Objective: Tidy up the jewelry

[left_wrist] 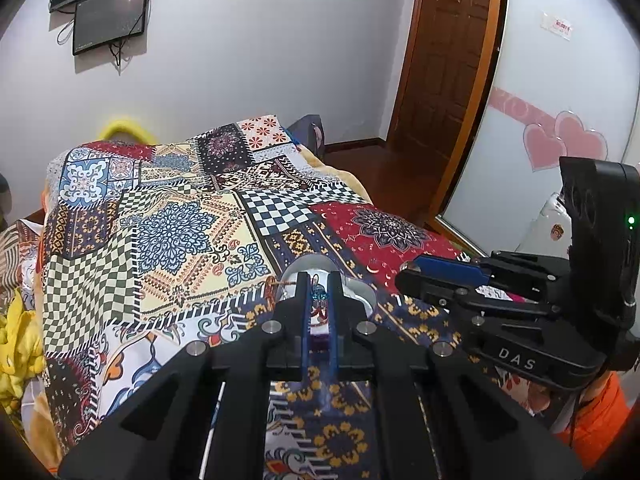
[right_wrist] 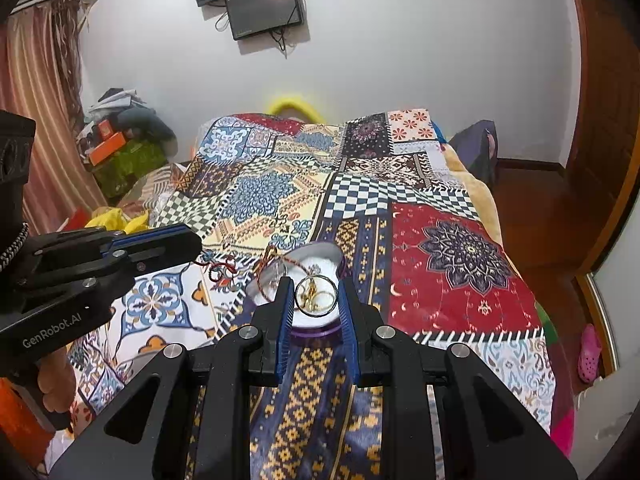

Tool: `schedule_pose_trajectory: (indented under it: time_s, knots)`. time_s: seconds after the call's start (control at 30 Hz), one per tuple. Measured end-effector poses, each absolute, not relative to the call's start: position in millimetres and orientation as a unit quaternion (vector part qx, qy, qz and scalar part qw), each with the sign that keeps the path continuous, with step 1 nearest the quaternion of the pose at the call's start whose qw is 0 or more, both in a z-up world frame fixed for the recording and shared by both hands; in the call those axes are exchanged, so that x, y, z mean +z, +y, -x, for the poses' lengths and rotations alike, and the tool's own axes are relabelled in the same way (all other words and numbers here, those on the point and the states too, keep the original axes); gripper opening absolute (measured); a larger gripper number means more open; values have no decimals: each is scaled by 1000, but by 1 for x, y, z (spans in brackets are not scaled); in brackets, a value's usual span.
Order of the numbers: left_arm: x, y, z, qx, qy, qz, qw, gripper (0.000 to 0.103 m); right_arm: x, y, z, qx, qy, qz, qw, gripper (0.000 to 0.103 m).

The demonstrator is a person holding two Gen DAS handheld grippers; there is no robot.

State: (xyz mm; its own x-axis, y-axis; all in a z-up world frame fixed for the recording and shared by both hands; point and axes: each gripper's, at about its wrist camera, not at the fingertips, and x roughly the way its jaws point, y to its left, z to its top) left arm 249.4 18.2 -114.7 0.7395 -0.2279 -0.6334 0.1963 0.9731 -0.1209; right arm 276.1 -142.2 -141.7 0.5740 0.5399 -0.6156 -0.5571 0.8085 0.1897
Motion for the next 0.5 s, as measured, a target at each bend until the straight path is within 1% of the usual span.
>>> schedule_pose_trajectory:
  time_s: [0.2, 0.5]
  knots:
    - [-130, 19, -264, -117, 356, 32, 926, 6, -152, -136, -287, 311, 353, 14, 883, 20]
    - [-159, 15, -285, -117, 390, 28, 913, 6, -173, -124, -303, 318, 390, 28, 864, 20]
